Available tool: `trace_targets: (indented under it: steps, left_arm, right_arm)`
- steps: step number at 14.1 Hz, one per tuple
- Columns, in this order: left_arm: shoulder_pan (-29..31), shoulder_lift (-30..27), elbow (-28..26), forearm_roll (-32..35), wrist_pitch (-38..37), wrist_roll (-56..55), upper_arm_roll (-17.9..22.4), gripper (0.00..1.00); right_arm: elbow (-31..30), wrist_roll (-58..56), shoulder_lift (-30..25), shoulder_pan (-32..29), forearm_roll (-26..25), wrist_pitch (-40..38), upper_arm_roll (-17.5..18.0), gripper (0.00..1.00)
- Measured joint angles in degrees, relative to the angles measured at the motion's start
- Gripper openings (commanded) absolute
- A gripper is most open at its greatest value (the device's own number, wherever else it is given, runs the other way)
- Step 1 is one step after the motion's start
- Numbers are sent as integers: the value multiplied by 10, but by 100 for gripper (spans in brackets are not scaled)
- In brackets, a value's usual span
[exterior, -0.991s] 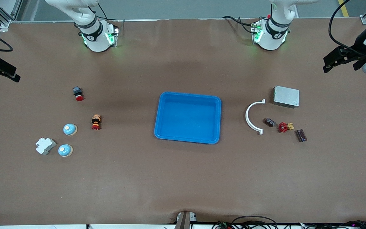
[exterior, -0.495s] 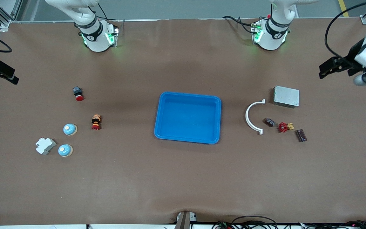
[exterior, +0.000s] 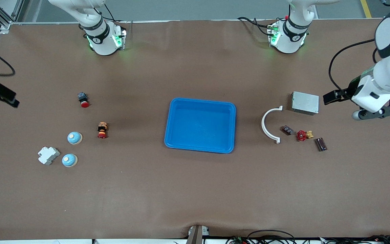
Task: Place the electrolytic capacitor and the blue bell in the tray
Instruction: 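Reach the right gripper to a blue bell while the left gripper reaches a capacitor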
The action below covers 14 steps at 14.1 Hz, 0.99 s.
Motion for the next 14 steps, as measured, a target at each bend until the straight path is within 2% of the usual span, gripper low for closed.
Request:
trace_targets:
  steps: [3,8,10,14]
  left_arm:
    - [-1,0,-68,0,76,-23,-6,100]
    - [-3,1,-185,0,224,-116,-19,100]
    - [-3,3,-223,0,273,-175,-29,100]
    - [-5,20,-264,0,344,-273,-44,100]
  right_arm:
    - [-38,0,51,-7,0,83,0,100]
    - [-140,-3,66,-18,0,218,0,100]
    - [-152,-8,90,-24,0,252,0,100]
    - [-151,-37,163,-37,0,325,-1,100]
